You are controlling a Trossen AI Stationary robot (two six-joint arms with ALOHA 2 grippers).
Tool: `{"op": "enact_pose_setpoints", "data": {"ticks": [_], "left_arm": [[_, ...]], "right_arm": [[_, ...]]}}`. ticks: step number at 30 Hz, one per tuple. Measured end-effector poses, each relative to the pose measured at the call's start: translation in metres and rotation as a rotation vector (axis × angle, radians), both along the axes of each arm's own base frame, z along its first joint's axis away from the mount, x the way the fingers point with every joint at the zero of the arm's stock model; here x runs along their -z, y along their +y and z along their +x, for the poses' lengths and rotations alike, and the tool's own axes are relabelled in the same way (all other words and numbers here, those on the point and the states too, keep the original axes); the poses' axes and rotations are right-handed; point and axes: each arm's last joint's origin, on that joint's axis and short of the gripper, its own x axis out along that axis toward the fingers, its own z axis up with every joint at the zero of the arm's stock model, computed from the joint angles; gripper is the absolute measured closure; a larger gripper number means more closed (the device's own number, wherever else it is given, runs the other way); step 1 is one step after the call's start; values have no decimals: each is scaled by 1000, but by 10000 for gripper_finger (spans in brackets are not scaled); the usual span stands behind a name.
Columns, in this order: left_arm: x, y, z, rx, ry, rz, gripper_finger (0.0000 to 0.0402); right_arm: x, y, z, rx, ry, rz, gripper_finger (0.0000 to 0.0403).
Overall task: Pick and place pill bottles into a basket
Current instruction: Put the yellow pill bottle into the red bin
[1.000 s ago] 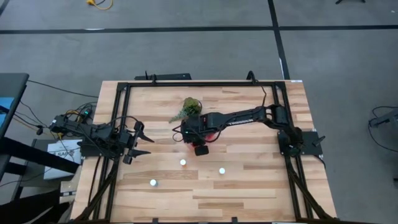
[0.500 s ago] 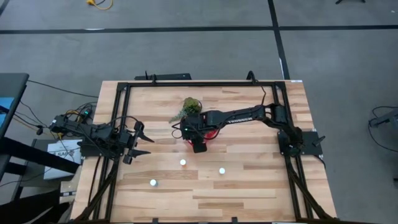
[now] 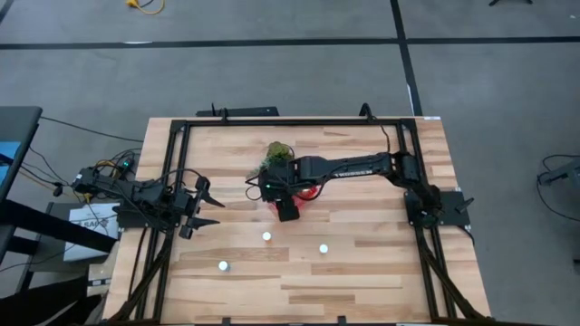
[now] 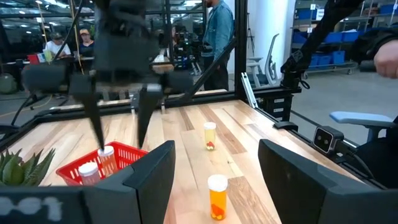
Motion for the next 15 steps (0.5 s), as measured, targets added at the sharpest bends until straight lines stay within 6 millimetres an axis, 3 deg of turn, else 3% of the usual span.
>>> {"op": "enact_pose_setpoints", "data": {"ticks": [4,15], "left_arm": [[0,0,0,0,-2,7,180],[0,0,0,0,-2,5,180]], "right_arm": [[-12,20,-10,-26,83,5,194],[-9,81,-39,-41,308,82,179]]}}
